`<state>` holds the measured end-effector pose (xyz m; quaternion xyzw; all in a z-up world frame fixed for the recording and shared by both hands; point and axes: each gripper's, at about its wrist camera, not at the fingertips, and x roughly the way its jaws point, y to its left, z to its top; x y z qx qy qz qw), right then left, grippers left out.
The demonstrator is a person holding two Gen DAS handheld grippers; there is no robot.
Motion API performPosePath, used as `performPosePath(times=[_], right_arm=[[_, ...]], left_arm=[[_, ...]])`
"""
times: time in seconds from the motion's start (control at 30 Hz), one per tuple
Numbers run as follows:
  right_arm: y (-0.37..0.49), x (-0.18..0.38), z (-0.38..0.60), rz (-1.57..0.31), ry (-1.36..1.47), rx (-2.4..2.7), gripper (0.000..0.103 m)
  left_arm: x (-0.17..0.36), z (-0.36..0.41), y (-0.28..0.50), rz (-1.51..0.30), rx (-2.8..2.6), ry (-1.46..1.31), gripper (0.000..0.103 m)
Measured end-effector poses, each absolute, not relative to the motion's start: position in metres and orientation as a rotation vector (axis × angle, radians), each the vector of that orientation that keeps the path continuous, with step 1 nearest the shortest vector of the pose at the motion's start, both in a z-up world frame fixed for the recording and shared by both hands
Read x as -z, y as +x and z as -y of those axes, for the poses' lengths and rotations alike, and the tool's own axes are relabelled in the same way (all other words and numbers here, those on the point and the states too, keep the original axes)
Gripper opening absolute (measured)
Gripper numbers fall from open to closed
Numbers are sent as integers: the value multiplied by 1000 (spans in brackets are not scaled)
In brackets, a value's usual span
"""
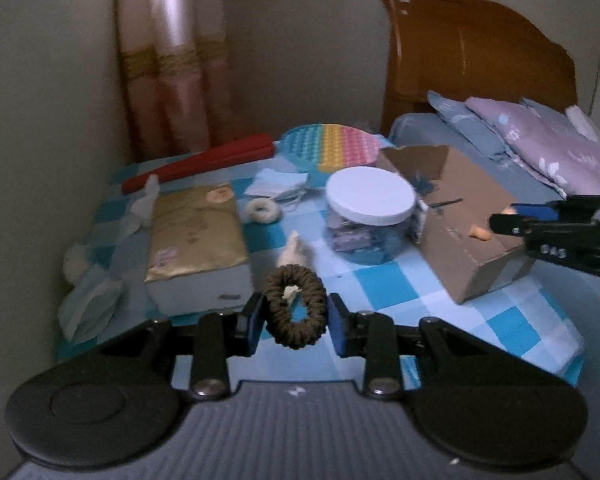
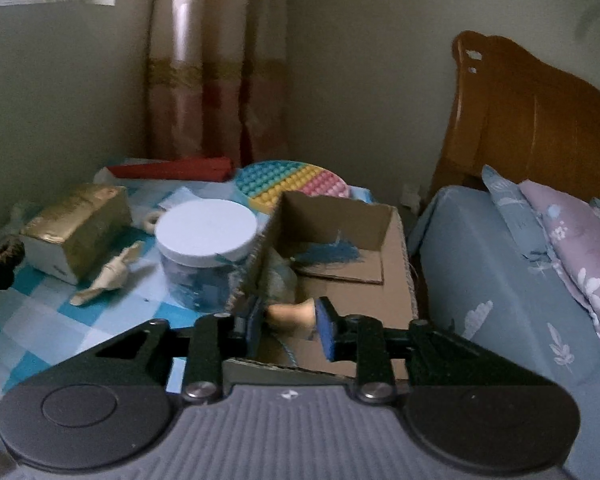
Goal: Organize soft objects
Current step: 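Carry hair tie and earplug over the cardboard box and release both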
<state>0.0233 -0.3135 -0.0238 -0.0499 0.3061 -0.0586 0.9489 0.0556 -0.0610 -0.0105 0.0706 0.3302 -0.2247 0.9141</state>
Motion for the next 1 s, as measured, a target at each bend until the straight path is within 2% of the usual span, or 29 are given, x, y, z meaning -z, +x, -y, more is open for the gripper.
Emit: performPosePath(times=[0.07, 0.23, 0.3, 0.5, 0.6, 0.9, 1.0], right_arm=[[25, 28, 312, -652, -112, 91, 61], [25, 28, 308, -662, -137, 67, 70], [26, 27, 311, -680, -125, 62, 80], [34, 25, 323, -748, -73, 68, 84], [37, 25, 328, -774, -63, 73, 90], [38, 31, 342, -792, -44, 90, 91], [38, 31, 346, -792, -27, 95, 91]], left_arm=[[9, 71, 55, -676, 476, 165, 32], [3, 95, 61, -671, 523, 194, 32], [0, 105, 64, -672, 546, 202, 32], [-12, 142, 78, -651, 630, 237, 32], [-19, 165, 86, -637, 683, 258, 32], [-19, 245, 121, -657, 821, 326, 33], [-17, 265, 130, -669, 846, 325, 58]])
